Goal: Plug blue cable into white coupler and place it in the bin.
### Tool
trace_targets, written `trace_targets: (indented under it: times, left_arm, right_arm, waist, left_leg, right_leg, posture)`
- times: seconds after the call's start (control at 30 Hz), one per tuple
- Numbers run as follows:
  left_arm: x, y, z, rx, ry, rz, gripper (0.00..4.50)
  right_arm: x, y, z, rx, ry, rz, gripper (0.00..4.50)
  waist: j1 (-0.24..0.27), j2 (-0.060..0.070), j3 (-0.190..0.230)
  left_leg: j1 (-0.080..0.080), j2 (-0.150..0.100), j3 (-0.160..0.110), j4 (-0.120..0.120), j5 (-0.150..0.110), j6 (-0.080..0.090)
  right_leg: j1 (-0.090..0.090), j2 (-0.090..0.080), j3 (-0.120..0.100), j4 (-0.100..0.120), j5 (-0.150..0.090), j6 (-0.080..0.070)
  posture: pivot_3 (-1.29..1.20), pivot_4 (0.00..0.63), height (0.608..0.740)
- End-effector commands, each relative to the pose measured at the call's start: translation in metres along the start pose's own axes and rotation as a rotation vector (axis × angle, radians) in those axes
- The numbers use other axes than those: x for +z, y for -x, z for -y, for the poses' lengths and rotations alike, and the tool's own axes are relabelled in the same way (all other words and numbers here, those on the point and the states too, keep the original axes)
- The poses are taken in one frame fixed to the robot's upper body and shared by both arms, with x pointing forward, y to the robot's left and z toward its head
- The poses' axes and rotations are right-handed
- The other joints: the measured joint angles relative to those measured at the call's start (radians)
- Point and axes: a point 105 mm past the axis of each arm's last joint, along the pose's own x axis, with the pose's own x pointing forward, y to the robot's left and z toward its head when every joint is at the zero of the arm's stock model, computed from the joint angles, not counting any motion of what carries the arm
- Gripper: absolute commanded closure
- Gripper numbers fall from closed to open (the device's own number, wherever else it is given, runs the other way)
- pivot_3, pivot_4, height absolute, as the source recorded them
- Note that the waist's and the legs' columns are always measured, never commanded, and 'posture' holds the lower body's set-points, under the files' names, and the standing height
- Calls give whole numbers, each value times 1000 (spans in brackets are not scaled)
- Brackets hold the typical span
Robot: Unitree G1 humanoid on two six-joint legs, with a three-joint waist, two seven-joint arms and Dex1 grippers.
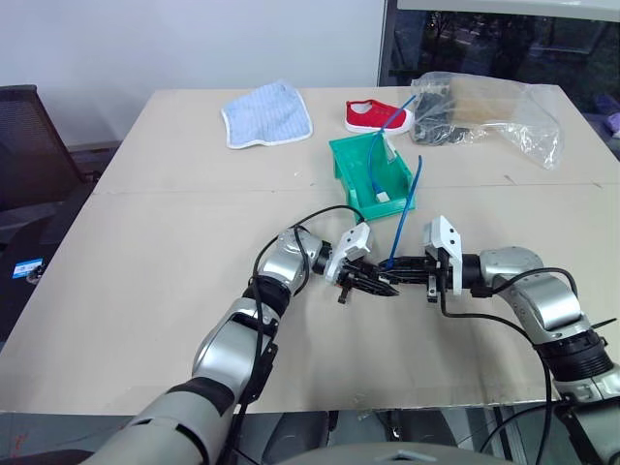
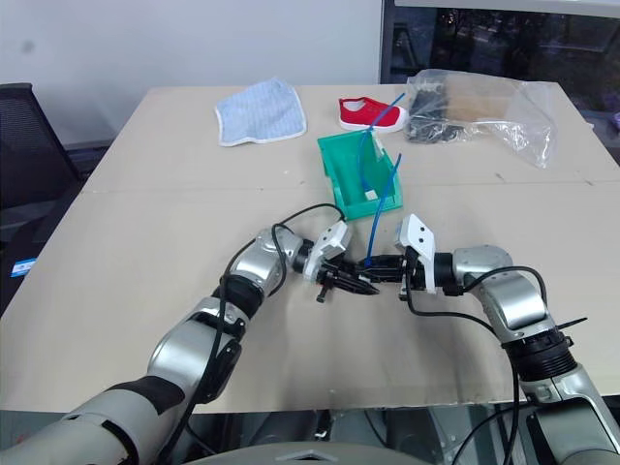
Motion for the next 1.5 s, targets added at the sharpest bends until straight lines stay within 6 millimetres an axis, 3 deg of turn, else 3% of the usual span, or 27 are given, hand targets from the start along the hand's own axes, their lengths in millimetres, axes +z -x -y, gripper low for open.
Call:
trace_targets:
  times: [0.03, 0.2, 0.4, 0.43, 0.47, 0.63, 0.67, 0.8, 0.9, 1.07, 1.27, 1.4, 1.5]
  left_arm:
    - [75, -5, -2, -17, -240, 220, 3877]
    - [54, -5, 1, -23, -190, 155, 3877]
    - [39, -3, 0, 15, -153, 103, 3877]
    - [39, -2, 0, 26, -139, 106, 2874]
    - [39, 0, 0, 34, -125, 111, 2624]
    - [39, 12, -5, 194, -173, 104, 266]
    - [40, 17, -6, 238, -183, 101, 23]
    - [50, 38, -3, 412, -167, 130, 23]
    - [59, 77, -2, 723, -163, 89, 23]
    - [82, 124, 19, 1074, -91, 105, 23]
    - [96, 132, 33, 1192, -30, 103, 23]
    - [97, 132, 34, 1232, -20, 111, 23]
    - [99, 134, 34, 1256, -14, 124, 0]
  right_arm:
    - [-48, -8, -11, 27, -165, -104, 4500]
    - [17, 1, 6, -32, -50, 188, 4500]
    - [60, 13, 5, -19, 9, 293, 4500]
    - [62, 14, 4, -16, 14, 292, 4500]
    - [64, 15, 4, -15, 17, 287, 4500]
    - [80, 19, 10, -30, 19, 316, 4500]
    - [83, 20, 11, -32, 19, 322, 4500]
    - [92, 22, 18, -47, 22, 328, 4500]
    - [96, 20, 30, -35, 38, 275, 4500]
    - [115, 5, 74, -122, 99, 232, 4500]
    - [128, -17, 106, -173, 150, 181, 4500]
    - [126, -33, 124, -249, 160, 94, 4500]
    - [128, -38, 133, -322, 201, 64, 3362]
  waist:
    - [0, 0, 0]
    - [-7, -1, 1]
    - [-10, -1, 1]
    - [-9, -1, 1]
    - [-9, -1, 1]
    - [-11, -1, 1]
    - [-12, -1, 1]
    - [-11, -1, 1]
    - [-12, 0, 1]
    - [-16, 0, 1]
    - [-11, 0, 2]
    - [-13, 0, 2]
    - [-13, 0, 2]
  left_leg:
    - [0, 0, 0, 0, 0, 0]
    - [-1, 0, -1, 0, 0, 0]
    - [0, 0, -1, 0, 0, 0]
    - [0, 0, -2, 0, 0, 0]
    - [0, 0, -2, 0, 0, 0]
    - [-1, 0, -2, -1, 0, 0]
    - [-1, 0, -2, -1, 0, 0]
    - [-1, 0, -2, -1, 0, 0]
    - [-1, 0, -1, -1, 0, 0]
    - [0, 1, -1, -2, 0, 0]
    - [0, 1, 1, -2, 1, -1]
    - [0, 1, 2, -2, 1, -2]
    - [0, 1, 2, -3, 1, -2]
  right_leg:
    - [0, 0, 0, 0, 0, 0]
    - [-1, 0, 0, 1, 0, 0]
    - [-1, -3, 0, 1, 0, 0]
    - [-1, -3, -1, 1, 0, 0]
    - [-1, -3, -1, 1, 0, 0]
    - [-1, -4, 0, 1, 0, 0]
    - [-1, -4, 0, 1, 0, 0]
    - [-2, -4, 0, 1, 0, 0]
    - [-1, -4, 0, 1, 0, 0]
    - [-2, -3, 0, 1, 0, 0]
    - [-2, -2, 0, 1, 1, -1]
    - [-2, 0, 1, 0, 1, -1]
    - [-3, 1, 2, 0, 1, -1]
  posture:
    - [0, 150, 740]
    - [0, 150, 740]
    - [0, 150, 740]
    - [0, 150, 740]
    - [0, 150, 740]
    - [0, 150, 740]
    - [0, 150, 740]
    - [0, 150, 740]
    - [0, 150, 740]
    - [0, 150, 740]
    - [0, 150, 740]
    - [0, 150, 740]
    - [0, 150, 740]
